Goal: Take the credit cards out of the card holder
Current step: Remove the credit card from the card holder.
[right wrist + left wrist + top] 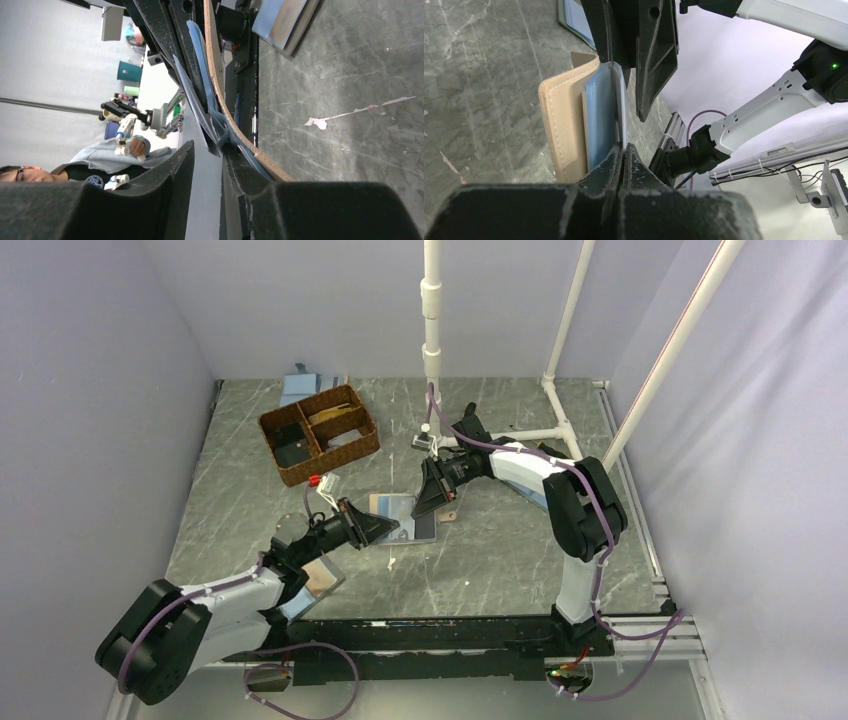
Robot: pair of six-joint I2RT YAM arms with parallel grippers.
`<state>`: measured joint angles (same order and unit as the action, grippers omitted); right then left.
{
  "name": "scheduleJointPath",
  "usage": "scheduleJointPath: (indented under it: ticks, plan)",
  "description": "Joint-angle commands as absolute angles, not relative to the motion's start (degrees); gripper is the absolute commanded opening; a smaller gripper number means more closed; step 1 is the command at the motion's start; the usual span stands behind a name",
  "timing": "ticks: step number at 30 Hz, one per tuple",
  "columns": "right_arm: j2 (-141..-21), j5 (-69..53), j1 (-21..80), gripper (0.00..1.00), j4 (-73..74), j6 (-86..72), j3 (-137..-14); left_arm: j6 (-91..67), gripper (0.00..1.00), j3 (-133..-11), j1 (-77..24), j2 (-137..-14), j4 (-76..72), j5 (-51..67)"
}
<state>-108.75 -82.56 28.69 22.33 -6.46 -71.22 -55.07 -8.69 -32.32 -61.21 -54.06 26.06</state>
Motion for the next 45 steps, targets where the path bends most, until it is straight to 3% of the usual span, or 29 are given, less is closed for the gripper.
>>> scheduleJointPath:
  ticks: [1, 8, 11, 15, 21, 29, 34, 39, 45]
  plan:
    - [-106.42, -84.81, 29.35, 0.27, 19.47, -6.36, -71.3, -56.56, 0.0, -10.39, -32.52, -62.59, -61.94, 29.23]
    - [-107.2, -86.42, 29.51, 0.16, 26.68, 0.35, -73.88, -56.29, 0.0, -9.21, -32.5, -58.81, -57.09, 24.65]
    - [-107.69, -87.08, 29.62, 0.06, 30.57, 4.32, -75.24, -55.95, 0.14, -9.38, -32.52, -54.89, -51.64, 22.6]
    - [-108.23, -87.08, 29.58, 0.01, 34.49, 8.2, -76.58, -55.27, 0.38, -9.34, -32.43, -49.72, -44.53, 20.22]
    - [-107.93, -86.25, 29.62, 0.0, 34.5, 8.35, -76.48, -53.96, 0.59, -9.58, -32.34, -43.45, -35.94, 18.13]
    - [-107.99, -85.26, 29.62, 0.0, 37.04, 11.24, -77.3, -48.85, 0.76, -11.81, -31.51, -31.61, -16.29, 13.94]
    - [-108.62, -85.75, 29.62, 0.0, 38.77, 13.02, -77.88, -46.27, 0.98, -13.06, -31.29, -21.42, -3.32, 9.5]
    - [-108.97, -86.88, 29.79, 0.0, 41.69, 15.75, -78.73, -46.07, 0.99, -10.51, -31.2, -16.9, -2.67, 10.86]
    - [-109.24, -86.58, 30.21, 0.0, 42.45, 16.61, -79.01, -46.79, 0.99, -9.31, -31.2, -22.34, -12.77, 16.31]
